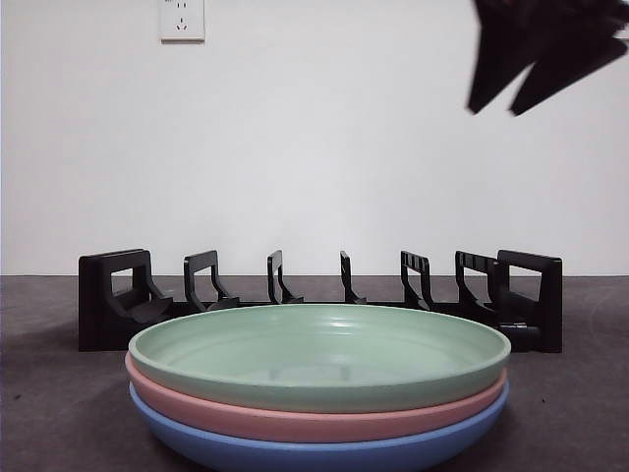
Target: Place the plate
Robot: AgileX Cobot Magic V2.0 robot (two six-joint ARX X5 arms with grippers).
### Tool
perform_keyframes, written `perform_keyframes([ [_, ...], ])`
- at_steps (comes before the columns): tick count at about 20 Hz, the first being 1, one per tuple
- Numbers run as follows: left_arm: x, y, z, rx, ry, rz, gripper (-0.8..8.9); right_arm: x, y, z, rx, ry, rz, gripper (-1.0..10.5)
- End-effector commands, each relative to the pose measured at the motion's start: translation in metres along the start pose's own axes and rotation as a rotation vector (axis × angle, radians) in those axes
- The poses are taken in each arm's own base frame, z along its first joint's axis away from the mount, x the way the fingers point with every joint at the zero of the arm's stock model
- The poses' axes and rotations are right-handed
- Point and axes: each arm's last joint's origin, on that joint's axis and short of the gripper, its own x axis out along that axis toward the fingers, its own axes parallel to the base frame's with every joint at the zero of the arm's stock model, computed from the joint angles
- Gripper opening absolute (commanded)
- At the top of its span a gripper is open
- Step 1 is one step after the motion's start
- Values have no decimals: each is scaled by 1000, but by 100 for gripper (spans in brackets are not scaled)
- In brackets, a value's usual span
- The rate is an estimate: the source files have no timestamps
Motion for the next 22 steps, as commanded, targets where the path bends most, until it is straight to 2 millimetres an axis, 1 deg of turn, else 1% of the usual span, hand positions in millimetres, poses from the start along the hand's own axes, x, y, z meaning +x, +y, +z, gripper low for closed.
perform_keyframes([
  [1,-1,-2,7,19,-36,-4,280,-2,-23,7,40,-78,-24,292],
  [3,-1,-2,7,19,-35,-4,280,-3,-33,5,65,-85,-33,292],
  [4,-1,-2,7,19,-34,-4,277,-4,-35,5,80,-83,-30,288],
  [5,-1,-2,7,20,-34,-4,221,-4,-35,5,79,-88,-35,179],
  [6,-1,-2,7,25,-28,-3,-24,-4,-35,6,76,-95,-34,-12],
  [7,-1,-2,7,30,-29,-4,3,-4,-35,7,75,-108,-41,19],
  [8,0,-2,8,48,-35,-4,6,-4,-36,9,73,-121,-42,19],
  [10,-1,-1,5,54,-18,0,7,-4,-35,8,73,-118,-14,20],
  [14,-6,0,4,53,-30,-3,7,-5,-35,10,68,-142,-22,19],
  [17,-6,0,4,53,-30,-3,7,-5,-35,10,68,-142,-22,19],
  [19,-7,0,4,106,-54,-5,7,-5,-35,10,68,-142,-22,19],
  [20,-6,1,0,95,-86,-10,7,-5,-35,10,68,-142,-22,19],
  [21,-1,4,-9,114,-150,-3,7,-5,-35,10,68,-142,-22,20],
  [22,9,11,-23,133,-240,20,7,-5,-35,10,68,-142,-22,19],
])
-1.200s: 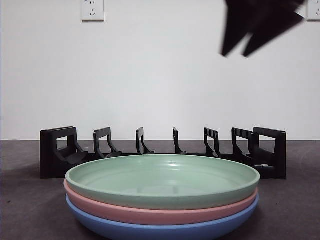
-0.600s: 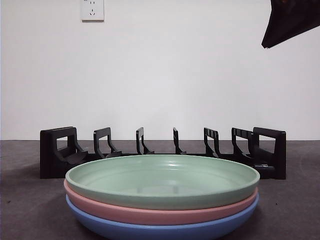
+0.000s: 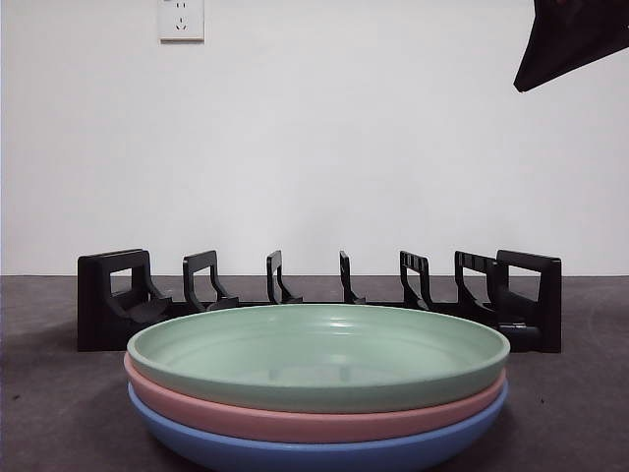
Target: Place the plate
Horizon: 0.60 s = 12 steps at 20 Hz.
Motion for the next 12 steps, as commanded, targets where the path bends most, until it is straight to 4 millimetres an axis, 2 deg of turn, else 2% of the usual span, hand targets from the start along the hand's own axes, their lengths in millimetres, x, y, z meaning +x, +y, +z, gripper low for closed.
perform_keyframes([
  [1,15,10,-33,59,-157,57,7,1,1,4,-3,-16,2,19],
  [4,34,32,-94,-2,-312,184,7,1,1,4,-3,-16,2,19],
  [7,50,44,-143,-26,-345,264,7,1,1,4,-3,-16,2,19],
  [12,66,50,-185,-21,-316,230,7,1,1,4,-3,-16,2,19],
])
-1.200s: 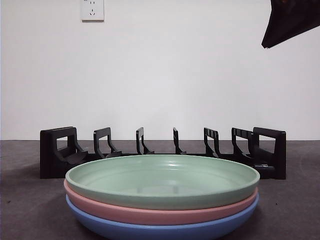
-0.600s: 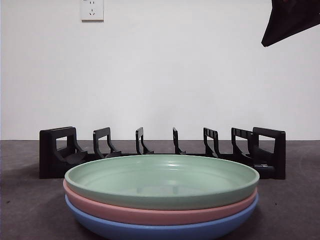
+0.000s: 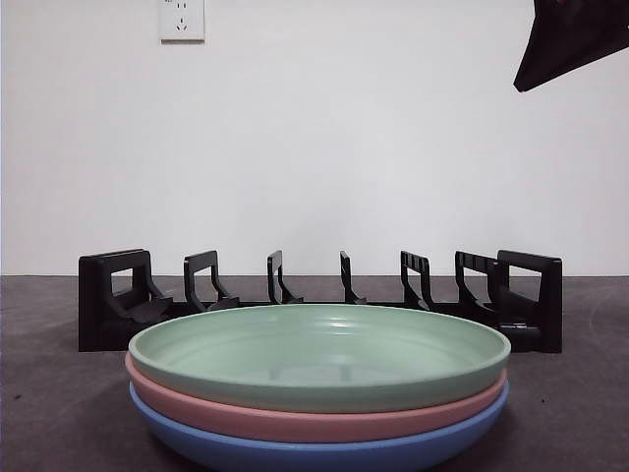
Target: Place the plate
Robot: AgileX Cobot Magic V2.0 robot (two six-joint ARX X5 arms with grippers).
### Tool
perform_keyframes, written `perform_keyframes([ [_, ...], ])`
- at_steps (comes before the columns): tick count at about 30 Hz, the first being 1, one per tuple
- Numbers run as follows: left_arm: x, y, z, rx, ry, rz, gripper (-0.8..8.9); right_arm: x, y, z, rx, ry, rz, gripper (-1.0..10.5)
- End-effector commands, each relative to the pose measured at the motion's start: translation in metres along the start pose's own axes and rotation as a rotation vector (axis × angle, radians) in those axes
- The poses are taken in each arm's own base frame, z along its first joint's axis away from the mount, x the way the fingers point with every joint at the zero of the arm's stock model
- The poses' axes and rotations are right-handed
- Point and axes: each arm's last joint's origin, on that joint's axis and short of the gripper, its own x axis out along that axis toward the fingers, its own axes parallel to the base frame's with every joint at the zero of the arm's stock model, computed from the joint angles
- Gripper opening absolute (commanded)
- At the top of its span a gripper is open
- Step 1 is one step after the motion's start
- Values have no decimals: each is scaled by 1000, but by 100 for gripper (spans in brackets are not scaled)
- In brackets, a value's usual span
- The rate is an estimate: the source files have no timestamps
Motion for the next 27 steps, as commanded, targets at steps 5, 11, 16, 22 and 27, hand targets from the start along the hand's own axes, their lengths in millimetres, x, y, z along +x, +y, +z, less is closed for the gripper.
perform_keyframes([
  [5,1,2,-25,18,32,-7,7,1,0,4,-3,-19,1,20],
  [11,1,2,-26,18,36,-7,7,1,0,4,-4,-20,2,19],
  [16,1,2,-26,17,34,-7,7,1,0,4,-4,-20,2,19],
  [22,1,2,-26,17,34,-7,7,1,0,4,-4,-20,2,19],
  [27,1,2,-26,17,34,-7,7,-16,1,4,-54,-46,-51,20],
])
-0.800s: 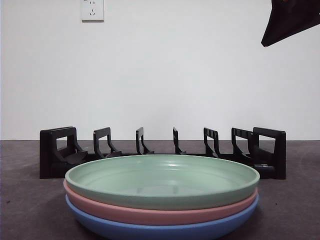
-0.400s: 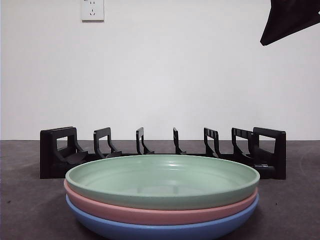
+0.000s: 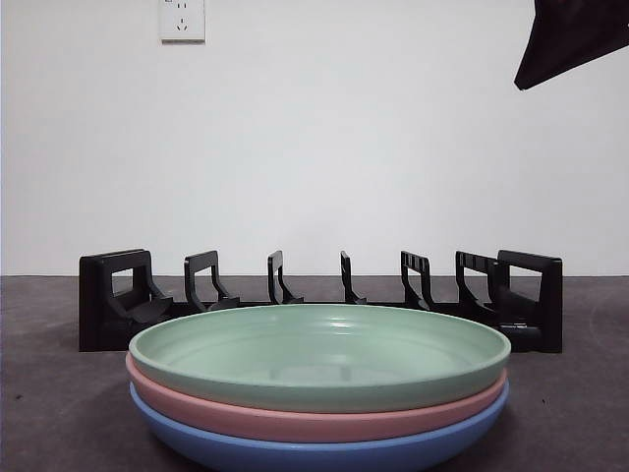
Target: Place the plate
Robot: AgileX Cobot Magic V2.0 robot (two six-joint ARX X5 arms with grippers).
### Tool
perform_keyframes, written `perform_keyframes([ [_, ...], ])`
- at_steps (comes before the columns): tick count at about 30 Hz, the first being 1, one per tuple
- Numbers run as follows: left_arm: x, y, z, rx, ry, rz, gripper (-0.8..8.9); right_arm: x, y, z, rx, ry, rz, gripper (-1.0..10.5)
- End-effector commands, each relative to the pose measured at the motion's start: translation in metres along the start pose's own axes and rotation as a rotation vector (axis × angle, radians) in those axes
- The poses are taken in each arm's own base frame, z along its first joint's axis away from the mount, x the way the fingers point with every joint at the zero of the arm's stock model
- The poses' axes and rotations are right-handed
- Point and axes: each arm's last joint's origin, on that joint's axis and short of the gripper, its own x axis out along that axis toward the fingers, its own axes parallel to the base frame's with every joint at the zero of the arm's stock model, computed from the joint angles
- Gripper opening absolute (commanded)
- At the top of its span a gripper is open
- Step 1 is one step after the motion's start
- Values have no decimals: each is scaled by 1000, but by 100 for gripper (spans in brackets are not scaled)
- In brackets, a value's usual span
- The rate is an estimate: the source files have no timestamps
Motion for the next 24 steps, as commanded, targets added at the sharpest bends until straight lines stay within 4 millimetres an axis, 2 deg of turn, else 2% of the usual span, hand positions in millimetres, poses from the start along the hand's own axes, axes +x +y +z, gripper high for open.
perform_keyframes([
  [1,2,0,-7,5,24,3,7,-17,1,0,-38,-46,-66,20],
  [4,2,0,-7,5,24,3,7,-32,1,-27,-37,-90,-228,20],
  [9,2,0,-7,5,24,3,7,-56,5,-114,54,-274,-336,20],
  [12,2,0,-7,5,24,3,7,-61,9,-160,87,-351,-377,19],
  [15,2,0,-7,5,24,3,7,-57,11,-192,117,-384,-414,20],
  [19,2,0,-7,5,24,3,7,-47,10,-221,162,-389,-442,19],
  [24,2,0,-7,5,23,2,7,-46,10,-228,191,-316,-439,20],
])
